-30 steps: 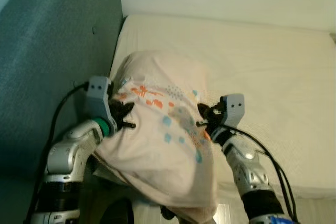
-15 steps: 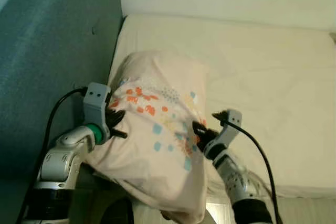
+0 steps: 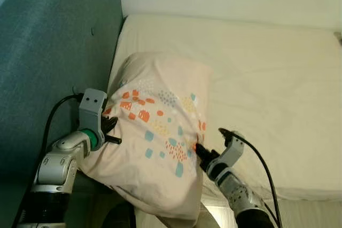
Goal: Clean up the room
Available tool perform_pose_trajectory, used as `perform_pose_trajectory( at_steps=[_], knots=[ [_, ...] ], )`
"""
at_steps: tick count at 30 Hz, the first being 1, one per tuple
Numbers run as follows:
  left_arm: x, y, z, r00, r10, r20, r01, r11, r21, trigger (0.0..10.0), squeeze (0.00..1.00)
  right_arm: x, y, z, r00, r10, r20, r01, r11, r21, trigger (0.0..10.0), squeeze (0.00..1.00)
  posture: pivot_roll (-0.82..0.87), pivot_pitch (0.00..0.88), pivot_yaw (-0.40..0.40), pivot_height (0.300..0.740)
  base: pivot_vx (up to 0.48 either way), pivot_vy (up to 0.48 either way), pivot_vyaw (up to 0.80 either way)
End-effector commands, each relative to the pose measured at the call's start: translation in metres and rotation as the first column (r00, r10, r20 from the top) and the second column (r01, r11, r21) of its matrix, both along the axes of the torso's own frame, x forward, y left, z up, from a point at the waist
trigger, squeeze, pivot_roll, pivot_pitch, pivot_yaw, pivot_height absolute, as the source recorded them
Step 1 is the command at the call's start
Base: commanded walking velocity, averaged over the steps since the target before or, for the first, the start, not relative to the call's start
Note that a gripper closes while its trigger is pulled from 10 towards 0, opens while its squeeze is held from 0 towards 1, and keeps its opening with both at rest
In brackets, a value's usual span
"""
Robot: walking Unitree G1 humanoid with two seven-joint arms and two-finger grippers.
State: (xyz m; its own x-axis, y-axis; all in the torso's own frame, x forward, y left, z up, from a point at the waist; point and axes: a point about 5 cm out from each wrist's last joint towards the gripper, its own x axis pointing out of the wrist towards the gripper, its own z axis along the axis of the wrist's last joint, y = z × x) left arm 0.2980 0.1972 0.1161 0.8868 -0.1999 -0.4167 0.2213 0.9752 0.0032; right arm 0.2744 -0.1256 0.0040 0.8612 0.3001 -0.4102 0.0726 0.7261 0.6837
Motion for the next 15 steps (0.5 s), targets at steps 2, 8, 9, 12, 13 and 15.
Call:
perform_pose_trajectory(
  at_steps=[2,8,9,12,13,15],
  knots=[
    [-0.003,0.005,-0.005,0.999,0.026,-0.02,-0.026,1.0,0.01,10.0,0.0,-0.001,0.003,-0.001,0.999,0.04,0.019,-0.041,0.998,0.038,10.0,1.0,0.0,0.214,0.002,0.74,0.0,0.0,0.0],
    [-0.004,0.006,-0.005,0.999,0.027,-0.021,-0.027,1.0,0.013,10.0,0.0,0.005,0.007,0.004,0.995,0.078,0.057,-0.081,0.994,0.068,10.0,1.0,0.01,0.217,0.006,0.74,0.0,0.0,0.0],
    [-0.004,0.006,-0.004,0.999,0.027,-0.021,-0.027,1.0,0.014,10.0,0.0,0.006,0.008,0.003,0.994,0.091,0.059,-0.096,0.992,0.084,10.0,1.0,0.01,0.22,0.011,0.74,0.0,0.0,0.0],
    [-0.005,0.006,-0.003,0.999,0.026,-0.02,-0.025,1.0,0.016,10.0,0.0,0.001,0.015,-0.013,0.984,0.158,-0.079,-0.146,0.979,0.145,10.0,1.0,0.03,0.224,0.014,0.74,0.0,0.0,0.0],
    [-0.005,0.006,-0.003,0.999,0.026,-0.02,-0.025,1.0,0.016,10.0,0.0,0.001,0.015,-0.013,0.984,0.158,-0.079,-0.146,0.979,0.145,10.0,1.0,0.03,0.224,0.014,0.74,0.0,0.0,0.0],
    [-0.005,0.006,-0.003,0.999,0.026,-0.019,-0.025,1.0,0.017,10.0,0.0,0.0,0.017,-0.016,0.98,0.159,-0.116,-0.137,0.974,0.178,10.0,1.0,0.03,0.224,0.014,0.74,0.0,0.0,0.0]
  ],
)
